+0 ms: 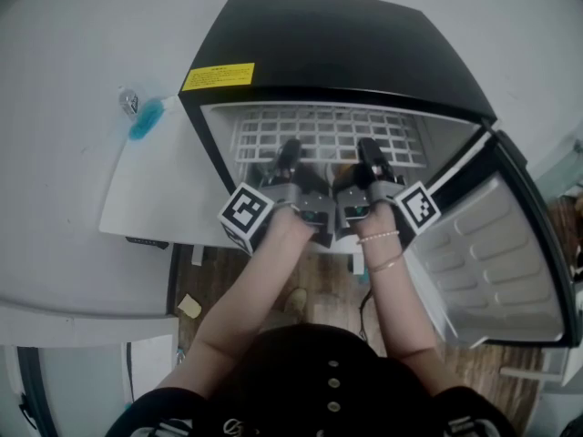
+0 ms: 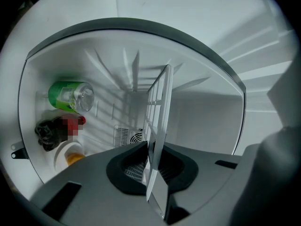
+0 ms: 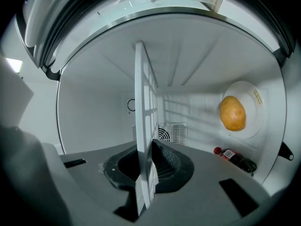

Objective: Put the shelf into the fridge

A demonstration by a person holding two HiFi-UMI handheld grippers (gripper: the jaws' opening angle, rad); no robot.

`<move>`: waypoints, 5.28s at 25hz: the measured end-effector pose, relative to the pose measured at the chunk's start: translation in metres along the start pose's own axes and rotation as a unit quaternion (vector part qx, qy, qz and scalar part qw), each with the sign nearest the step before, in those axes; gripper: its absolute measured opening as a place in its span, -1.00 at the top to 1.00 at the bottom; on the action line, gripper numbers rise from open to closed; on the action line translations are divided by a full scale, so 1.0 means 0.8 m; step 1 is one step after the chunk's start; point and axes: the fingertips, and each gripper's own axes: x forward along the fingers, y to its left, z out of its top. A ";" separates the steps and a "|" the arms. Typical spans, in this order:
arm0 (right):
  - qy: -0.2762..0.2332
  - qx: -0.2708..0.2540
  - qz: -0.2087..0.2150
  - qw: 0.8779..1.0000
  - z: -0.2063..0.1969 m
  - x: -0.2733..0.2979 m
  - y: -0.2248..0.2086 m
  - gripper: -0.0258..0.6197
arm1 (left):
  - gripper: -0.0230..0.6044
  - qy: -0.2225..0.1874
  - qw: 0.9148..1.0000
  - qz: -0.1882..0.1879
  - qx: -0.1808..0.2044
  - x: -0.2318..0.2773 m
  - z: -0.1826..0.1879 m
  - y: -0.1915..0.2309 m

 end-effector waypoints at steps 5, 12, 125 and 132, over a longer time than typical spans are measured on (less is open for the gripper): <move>0.000 0.004 -0.001 1.000 -0.001 0.001 -0.001 0.81 | 0.80 -0.001 1.000 0.003 -0.002 0.000 0.001 0.000; -0.003 0.013 0.003 1.000 0.002 0.000 0.003 0.81 | 0.79 -0.012 1.000 -0.007 -0.018 0.004 0.003 -0.005; 0.078 -0.060 0.055 0.994 -0.052 -0.099 0.037 0.90 | 0.91 0.186 0.975 -0.116 0.028 -0.078 -0.081 -0.046; 0.080 -0.057 0.055 0.994 -0.053 -0.099 0.036 0.90 | 0.91 0.183 0.976 -0.110 0.029 -0.080 -0.080 -0.042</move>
